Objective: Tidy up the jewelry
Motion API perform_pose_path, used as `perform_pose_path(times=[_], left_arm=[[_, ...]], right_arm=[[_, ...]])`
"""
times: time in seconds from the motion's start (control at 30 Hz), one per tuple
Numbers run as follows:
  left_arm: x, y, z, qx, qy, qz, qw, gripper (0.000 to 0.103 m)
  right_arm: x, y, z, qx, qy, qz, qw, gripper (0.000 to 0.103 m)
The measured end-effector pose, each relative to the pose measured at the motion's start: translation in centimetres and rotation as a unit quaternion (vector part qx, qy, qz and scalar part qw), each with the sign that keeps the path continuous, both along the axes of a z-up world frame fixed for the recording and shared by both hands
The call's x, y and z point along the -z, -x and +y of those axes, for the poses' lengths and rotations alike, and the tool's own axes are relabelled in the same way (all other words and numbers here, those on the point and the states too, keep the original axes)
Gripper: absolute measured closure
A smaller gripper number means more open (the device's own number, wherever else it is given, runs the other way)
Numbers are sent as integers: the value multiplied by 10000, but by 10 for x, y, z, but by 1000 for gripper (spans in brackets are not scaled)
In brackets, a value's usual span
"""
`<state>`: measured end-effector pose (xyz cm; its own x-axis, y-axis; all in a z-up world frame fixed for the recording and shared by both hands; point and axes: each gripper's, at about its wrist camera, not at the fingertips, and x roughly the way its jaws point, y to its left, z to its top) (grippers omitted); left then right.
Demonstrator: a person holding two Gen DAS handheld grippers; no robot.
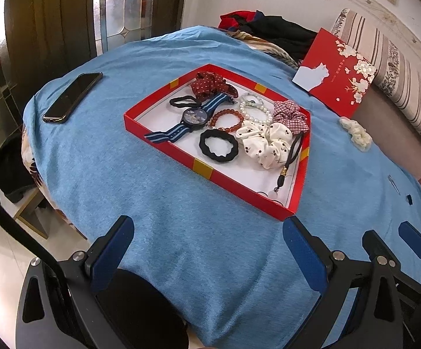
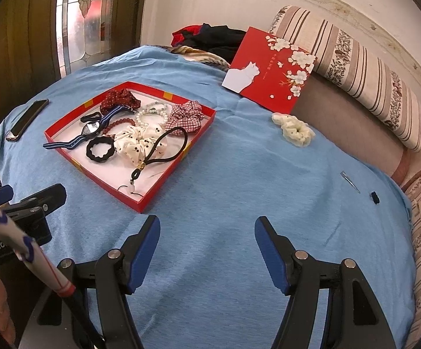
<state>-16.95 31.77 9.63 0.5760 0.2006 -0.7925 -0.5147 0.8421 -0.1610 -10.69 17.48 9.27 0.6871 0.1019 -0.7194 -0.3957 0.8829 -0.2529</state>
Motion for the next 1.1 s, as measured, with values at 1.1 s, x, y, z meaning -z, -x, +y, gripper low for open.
perform_pose_path(times=[1.1], left_arm=[[7, 5, 35, -634, -32, 317, 9975, 1]], right_arm=[[14, -2, 20, -288, -133, 242, 9992, 30]])
